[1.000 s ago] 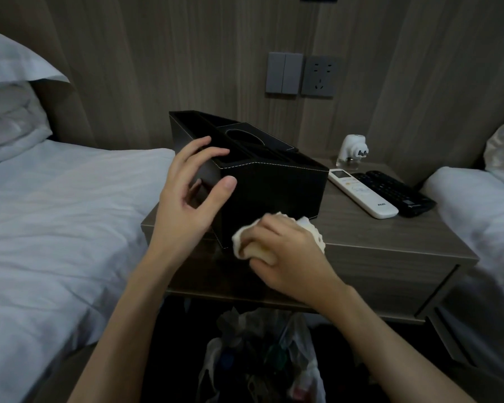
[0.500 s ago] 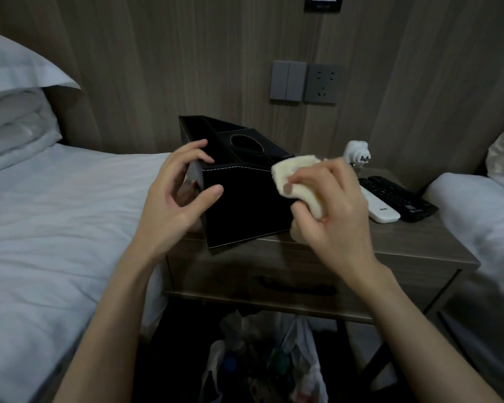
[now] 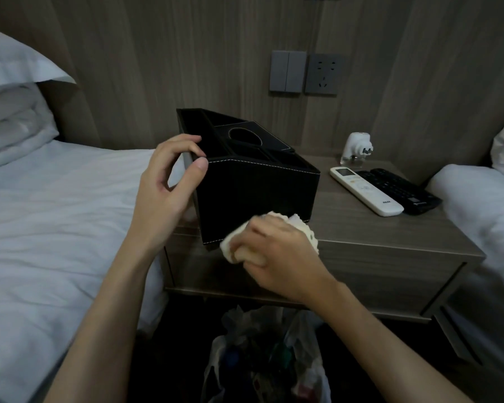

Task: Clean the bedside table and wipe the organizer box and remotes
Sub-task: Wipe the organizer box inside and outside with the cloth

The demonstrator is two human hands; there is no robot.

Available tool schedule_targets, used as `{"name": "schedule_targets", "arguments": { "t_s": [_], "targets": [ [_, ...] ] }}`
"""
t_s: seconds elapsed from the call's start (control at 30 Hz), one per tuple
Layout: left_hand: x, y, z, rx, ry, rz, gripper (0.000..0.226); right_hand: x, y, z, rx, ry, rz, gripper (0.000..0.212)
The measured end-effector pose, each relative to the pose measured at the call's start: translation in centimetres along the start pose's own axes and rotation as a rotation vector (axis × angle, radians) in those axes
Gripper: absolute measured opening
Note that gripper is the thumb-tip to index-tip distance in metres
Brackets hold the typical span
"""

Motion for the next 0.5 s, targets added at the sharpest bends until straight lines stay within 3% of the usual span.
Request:
{"name": "schedule_targets", "arguments": {
  "t_s": [0.1, 0.23, 0.3, 0.5],
  "targets": [
    [0.0, 0.0, -0.2, 0.011, -0.021, -0.006, 0.007, -0.2, 0.8, 0.6, 0.051, 0.008, 0.036, 0.013],
    [0.0, 0.0, -0.1, 0.015, -0.017, 0.006, 0.004, 1.5, 1.2, 4.9, 0.047, -0.352, 0.038, 0.013],
    [0.0, 0.0, 0.1, 0.015, -0.016, 0.023, 0.006, 2.1, 0.3, 6.5, 0.051, -0.451, -0.029, 0.02],
    [0.0, 0.2, 1.2, -0.127, -0.046, 0.104, 0.01, 2.8, -0.9, 5.3, 0.113, -0.332, -0.157, 0.033]
  ]
}}
Point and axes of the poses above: each hand's wrist, its own x-axis towards the middle knuckle, its own z-axis out of the back of the hand, y = z × x, the point moved 2 cm from there along x, towards the middle knuckle
